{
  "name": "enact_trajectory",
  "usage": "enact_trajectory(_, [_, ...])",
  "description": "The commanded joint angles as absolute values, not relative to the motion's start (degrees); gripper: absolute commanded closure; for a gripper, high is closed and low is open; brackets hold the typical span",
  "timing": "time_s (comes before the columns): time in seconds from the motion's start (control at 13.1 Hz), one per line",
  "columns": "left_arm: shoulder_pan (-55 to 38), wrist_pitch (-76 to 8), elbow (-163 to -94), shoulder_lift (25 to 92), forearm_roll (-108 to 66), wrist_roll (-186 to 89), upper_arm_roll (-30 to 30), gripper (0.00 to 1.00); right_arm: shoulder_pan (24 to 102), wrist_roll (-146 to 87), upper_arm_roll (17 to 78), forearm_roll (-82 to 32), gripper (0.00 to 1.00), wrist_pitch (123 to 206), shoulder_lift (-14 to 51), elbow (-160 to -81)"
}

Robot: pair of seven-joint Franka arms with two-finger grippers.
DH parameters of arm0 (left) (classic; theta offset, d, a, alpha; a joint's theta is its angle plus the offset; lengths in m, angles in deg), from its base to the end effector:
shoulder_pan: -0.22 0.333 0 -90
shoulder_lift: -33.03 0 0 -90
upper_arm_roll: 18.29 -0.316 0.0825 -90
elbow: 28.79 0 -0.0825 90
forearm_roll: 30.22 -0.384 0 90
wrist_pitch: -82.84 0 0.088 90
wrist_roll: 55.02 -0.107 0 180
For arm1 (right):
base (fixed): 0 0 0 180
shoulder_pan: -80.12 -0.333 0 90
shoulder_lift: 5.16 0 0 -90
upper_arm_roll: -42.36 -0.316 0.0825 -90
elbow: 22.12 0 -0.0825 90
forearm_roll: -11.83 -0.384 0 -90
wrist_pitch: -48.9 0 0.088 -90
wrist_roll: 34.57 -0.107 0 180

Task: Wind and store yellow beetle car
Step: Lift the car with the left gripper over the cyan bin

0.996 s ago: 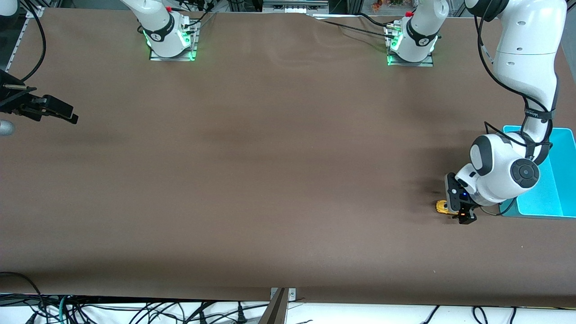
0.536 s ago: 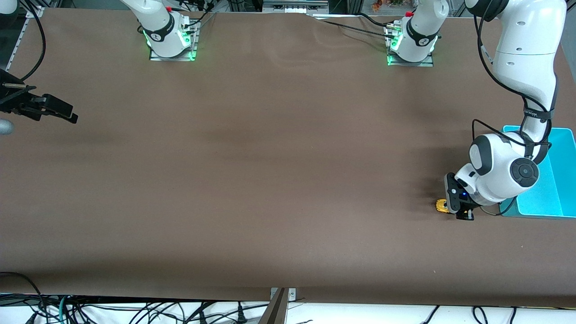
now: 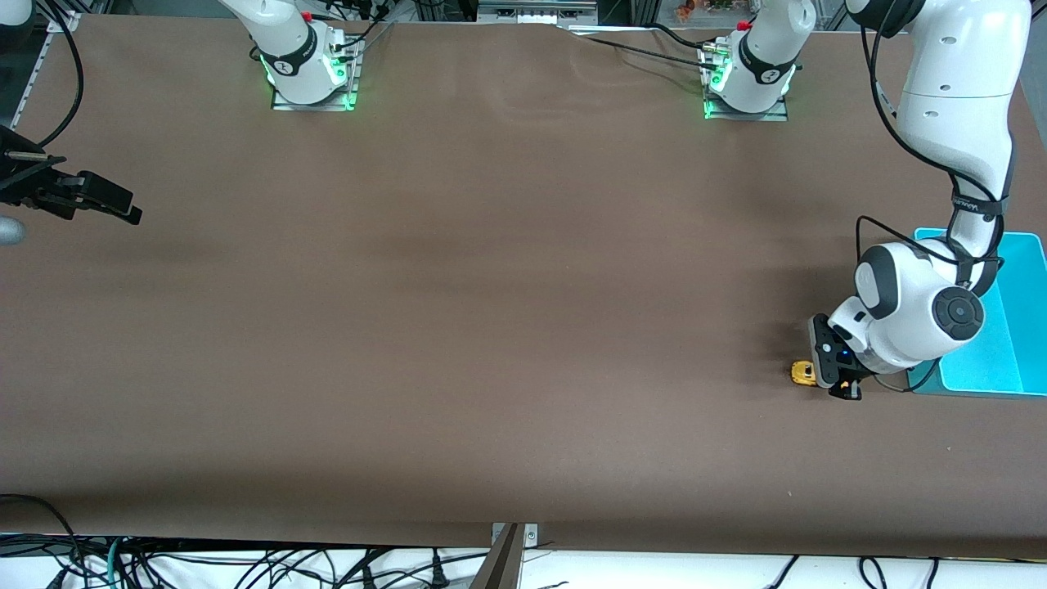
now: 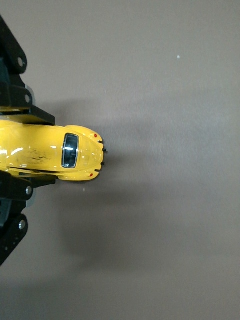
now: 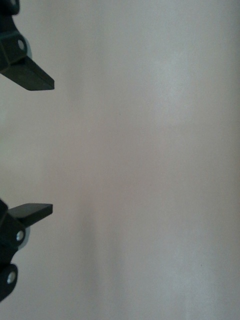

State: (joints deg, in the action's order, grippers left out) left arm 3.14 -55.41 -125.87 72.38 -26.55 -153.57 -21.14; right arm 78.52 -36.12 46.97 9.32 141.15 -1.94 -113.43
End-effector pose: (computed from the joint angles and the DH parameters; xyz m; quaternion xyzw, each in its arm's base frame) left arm 0.6770 0.0646 0.2000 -0.7023 0.7117 -0.0149 0.0093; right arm 0.5726 -0.0244 0.5855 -0.9988 0.0410 0.0195 0.0199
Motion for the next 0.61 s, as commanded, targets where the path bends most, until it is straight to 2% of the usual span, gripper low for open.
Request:
enact_trajectory(0.0, [3.82,-48.49,-126.26,67.58,-24.78,-155.57,-21.19,0.68,78.54,-36.24,46.84,9.98,0.0,141.01,-2.35,-113.35])
enact_trajectory(0.23, [5.66,-41.02,-125.21,63.98,-25.39,-155.66,-21.28,0.68,78.45,-36.24,46.84,9.98,0.0,140.92,-2.35,-113.35])
enact_trajectory(0.46, [8.91,-30.83,-119.42,63.09,-25.74,-159.06,-21.54,0.67,78.54,-36.24,46.84,9.98,0.0,140.83,-2.35,-113.35])
enact_trajectory(0.54, [10.31,-29.76,-118.1,63.17,-25.74,-160.65,-21.63,0.67,78.45,-36.33,46.75,9.98,0.0,140.75,-2.44,-113.35])
